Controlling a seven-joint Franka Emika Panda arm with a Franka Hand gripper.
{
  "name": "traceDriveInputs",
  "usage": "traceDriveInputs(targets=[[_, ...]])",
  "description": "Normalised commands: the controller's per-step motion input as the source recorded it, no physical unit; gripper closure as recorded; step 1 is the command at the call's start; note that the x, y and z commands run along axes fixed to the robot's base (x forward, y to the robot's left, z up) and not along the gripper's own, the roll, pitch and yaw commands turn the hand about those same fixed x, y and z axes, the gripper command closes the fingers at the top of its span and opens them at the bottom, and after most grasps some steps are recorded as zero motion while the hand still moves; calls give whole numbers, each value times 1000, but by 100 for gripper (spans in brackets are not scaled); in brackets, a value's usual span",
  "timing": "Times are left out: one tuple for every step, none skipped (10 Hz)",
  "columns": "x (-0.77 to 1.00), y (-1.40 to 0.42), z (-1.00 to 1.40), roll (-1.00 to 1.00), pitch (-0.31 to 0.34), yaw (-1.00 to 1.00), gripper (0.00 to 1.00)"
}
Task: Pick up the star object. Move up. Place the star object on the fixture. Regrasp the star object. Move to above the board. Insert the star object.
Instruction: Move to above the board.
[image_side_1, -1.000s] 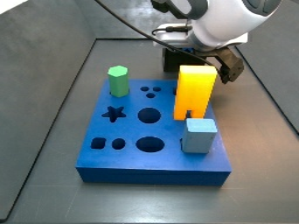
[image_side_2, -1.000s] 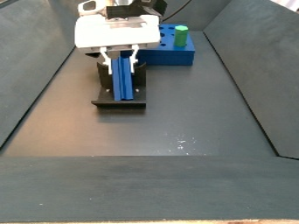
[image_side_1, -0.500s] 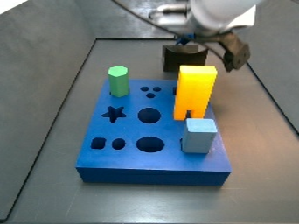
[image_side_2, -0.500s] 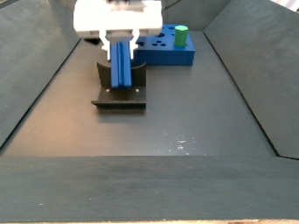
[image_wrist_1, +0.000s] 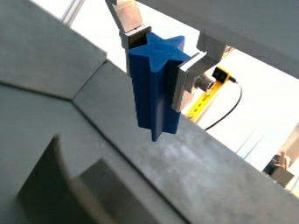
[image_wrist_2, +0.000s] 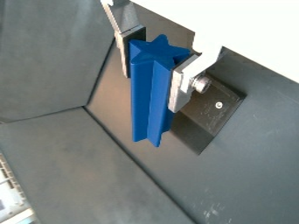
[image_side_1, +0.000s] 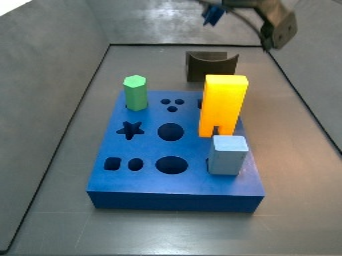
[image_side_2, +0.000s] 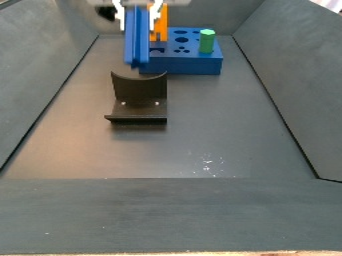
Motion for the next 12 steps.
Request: traceDriveInputs(targets=[[-76,-53,908,-6,197,-10,100],[-60,-40,784,-20,195,17,100],[-31,-22,490,-46,184,79,100],[-13,-16,317,-51,171,108,100],[-469,-1000,481,-1000,28,-13,100],[-465,-1000,471,-1000,17,-10,100],[-492,-1000,504,-1000,8,-9,100],[-503,-1000,498,-1000,2,-7,100],[-501,-1000,494,-1000,4,-9,100],[-511,-1000,505,-1000,1,-10,100],[-529,-1000,503,-1000,-2,-11,100],[-551,-1000,507,-1000,-7,-11,100]])
